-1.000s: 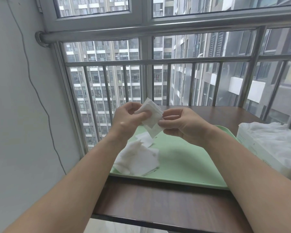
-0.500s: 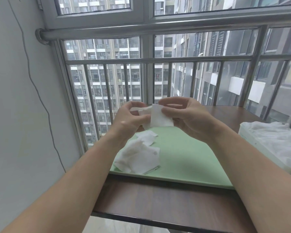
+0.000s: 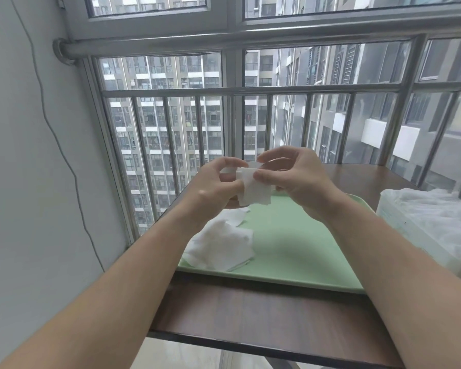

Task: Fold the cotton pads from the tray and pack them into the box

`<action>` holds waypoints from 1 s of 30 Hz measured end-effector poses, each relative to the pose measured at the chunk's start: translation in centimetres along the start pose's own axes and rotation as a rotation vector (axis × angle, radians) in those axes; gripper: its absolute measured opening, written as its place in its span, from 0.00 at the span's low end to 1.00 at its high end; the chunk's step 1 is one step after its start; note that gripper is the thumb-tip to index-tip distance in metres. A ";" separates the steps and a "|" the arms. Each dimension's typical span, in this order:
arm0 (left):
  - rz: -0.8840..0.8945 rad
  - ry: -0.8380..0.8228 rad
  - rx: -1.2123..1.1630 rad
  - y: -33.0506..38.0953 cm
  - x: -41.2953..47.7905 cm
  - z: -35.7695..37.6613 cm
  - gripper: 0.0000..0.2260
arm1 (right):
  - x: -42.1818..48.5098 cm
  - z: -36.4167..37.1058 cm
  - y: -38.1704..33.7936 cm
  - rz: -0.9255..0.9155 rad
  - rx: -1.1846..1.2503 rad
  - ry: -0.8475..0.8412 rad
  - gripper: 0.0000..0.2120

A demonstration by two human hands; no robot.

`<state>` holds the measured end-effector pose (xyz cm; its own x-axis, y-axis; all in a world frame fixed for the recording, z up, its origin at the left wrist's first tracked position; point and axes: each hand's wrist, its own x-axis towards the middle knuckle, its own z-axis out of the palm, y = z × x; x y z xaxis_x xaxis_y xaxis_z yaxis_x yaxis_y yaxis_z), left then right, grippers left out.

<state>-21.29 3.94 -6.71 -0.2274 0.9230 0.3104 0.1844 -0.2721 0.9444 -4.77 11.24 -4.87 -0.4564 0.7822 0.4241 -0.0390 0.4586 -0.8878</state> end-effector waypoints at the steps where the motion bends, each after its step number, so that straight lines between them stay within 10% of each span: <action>1: -0.008 0.003 -0.008 0.1 0.0 0.0 0.12 | 0.0 0.0 0.0 -0.009 -0.005 0.005 0.12; 18: -0.011 0.037 0.142 1.1 0.6 -1.6 0.14 | 0.4 0.0 0.7 0.144 -0.115 0.043 0.08; 30: -0.318 -0.341 1.122 -0.9 5.5 -1.1 0.19 | 0.2 -0.2 0.6 0.213 -0.121 0.130 0.03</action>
<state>-23.78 8.97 -5.68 -0.1815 0.9758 -0.1219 0.9298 0.2106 0.3019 -4.71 11.79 -5.32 -0.3252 0.9101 0.2567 0.1555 0.3192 -0.9348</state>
